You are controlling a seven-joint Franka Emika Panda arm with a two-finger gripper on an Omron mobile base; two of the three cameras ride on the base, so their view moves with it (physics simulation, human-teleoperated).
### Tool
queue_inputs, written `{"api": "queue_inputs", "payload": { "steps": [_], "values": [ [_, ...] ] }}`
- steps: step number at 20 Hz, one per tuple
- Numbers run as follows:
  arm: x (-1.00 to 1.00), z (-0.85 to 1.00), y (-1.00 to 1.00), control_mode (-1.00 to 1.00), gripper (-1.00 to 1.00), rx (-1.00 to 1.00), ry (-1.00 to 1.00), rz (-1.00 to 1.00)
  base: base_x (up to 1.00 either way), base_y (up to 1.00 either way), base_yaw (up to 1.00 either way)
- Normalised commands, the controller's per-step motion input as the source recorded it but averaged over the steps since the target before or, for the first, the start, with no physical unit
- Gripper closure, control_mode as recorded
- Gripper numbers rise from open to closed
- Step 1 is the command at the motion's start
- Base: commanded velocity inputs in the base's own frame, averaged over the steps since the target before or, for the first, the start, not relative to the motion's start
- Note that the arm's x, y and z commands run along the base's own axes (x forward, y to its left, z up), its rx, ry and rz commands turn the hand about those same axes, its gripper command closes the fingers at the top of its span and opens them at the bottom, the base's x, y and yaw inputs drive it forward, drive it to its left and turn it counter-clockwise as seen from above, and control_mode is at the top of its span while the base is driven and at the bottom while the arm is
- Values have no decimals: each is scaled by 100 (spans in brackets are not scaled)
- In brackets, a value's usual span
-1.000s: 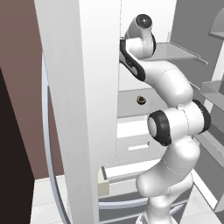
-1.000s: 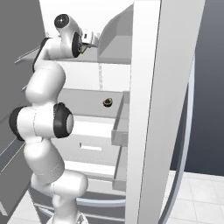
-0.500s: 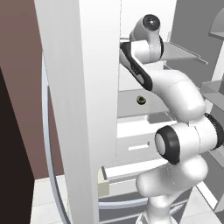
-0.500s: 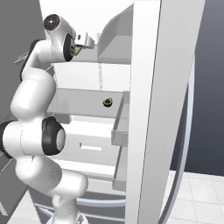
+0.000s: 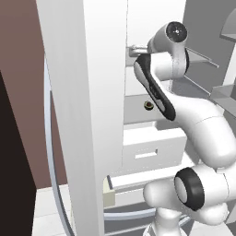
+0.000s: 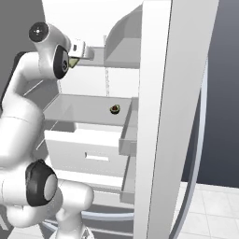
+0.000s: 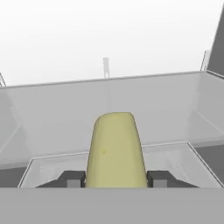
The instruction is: Retrieve the butter from the fridge and place it on a plate on the dining table. Then retrieve the butter knife by the fridge and place it near the plate.
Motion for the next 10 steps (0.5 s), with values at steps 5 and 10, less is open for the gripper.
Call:
{"api": "queue_inputs", "payload": {
  "steps": [5,10],
  "values": [
    [-94,0,-27,-100,100,0,0,0,0,0,0],
    [-98,0,-2,-100,100,0,4,1,0,0,0]
  ]
}}
